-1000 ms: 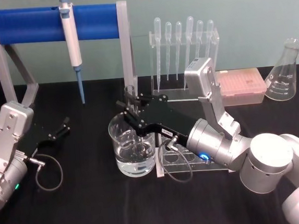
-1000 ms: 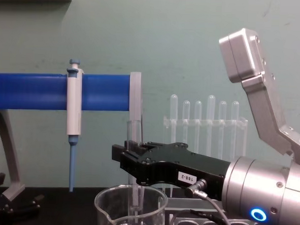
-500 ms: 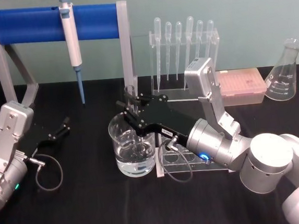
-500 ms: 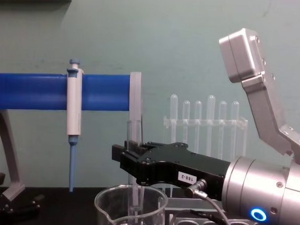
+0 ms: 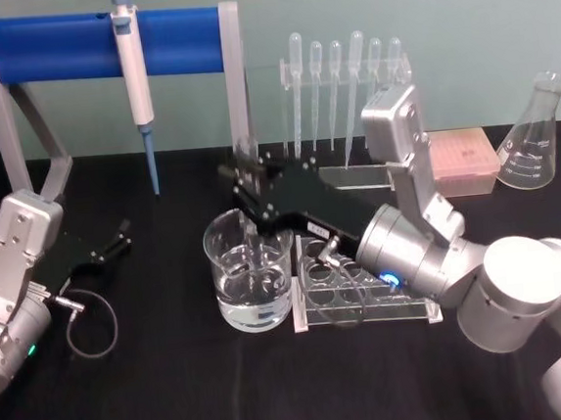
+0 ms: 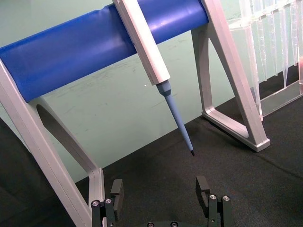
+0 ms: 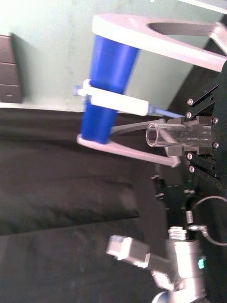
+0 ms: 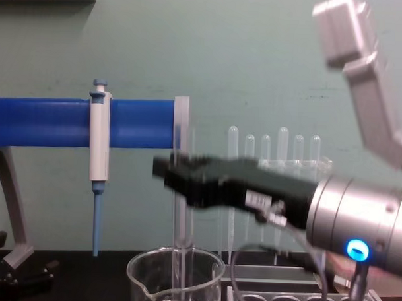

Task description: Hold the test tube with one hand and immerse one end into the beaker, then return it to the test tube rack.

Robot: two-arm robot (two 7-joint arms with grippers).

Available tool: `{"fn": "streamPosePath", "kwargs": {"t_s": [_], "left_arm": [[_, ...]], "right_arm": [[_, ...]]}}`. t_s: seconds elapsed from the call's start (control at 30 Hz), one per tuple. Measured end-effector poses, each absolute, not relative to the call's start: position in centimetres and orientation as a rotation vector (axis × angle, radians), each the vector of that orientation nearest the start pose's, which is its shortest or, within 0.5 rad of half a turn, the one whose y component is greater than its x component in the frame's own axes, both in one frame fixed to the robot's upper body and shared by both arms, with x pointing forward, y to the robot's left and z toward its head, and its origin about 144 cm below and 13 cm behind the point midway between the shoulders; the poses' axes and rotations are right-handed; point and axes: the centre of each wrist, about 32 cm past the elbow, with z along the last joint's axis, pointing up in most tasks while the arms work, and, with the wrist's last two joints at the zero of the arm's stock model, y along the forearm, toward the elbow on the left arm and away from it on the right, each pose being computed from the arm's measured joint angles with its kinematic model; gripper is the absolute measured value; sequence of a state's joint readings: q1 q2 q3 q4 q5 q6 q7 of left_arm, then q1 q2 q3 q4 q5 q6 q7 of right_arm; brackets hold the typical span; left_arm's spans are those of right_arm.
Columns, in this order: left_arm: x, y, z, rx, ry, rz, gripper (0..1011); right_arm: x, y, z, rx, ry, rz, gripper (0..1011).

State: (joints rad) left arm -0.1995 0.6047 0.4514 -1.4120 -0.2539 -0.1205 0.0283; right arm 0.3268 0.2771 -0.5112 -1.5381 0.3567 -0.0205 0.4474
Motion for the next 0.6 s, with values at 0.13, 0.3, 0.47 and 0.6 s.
{"fn": "streamPosePath", "kwargs": {"t_s": [0.13,0.3,0.47,0.6], "left_arm": [[48.9,31.0,114.0,0.305,-0.285,1.248,1000],[48.9,31.0,114.0,0.305,-0.285,1.248,1000],[48.9,31.0,114.0,0.305,-0.285,1.248,1000],[48.9,31.0,114.0,0.305,-0.285,1.248,1000]], "right_arm": [[50.8,-16.0,122.8,0.114,-0.155,-0.633,224],[50.4,-16.4,124.9,0.151,-0.183,-0.624,224],[50.0,-17.3,126.4,0.173,-0.206,-0.634,224],[49.1,-19.4,127.0,0.166,-0.218,-0.686,224]]}}
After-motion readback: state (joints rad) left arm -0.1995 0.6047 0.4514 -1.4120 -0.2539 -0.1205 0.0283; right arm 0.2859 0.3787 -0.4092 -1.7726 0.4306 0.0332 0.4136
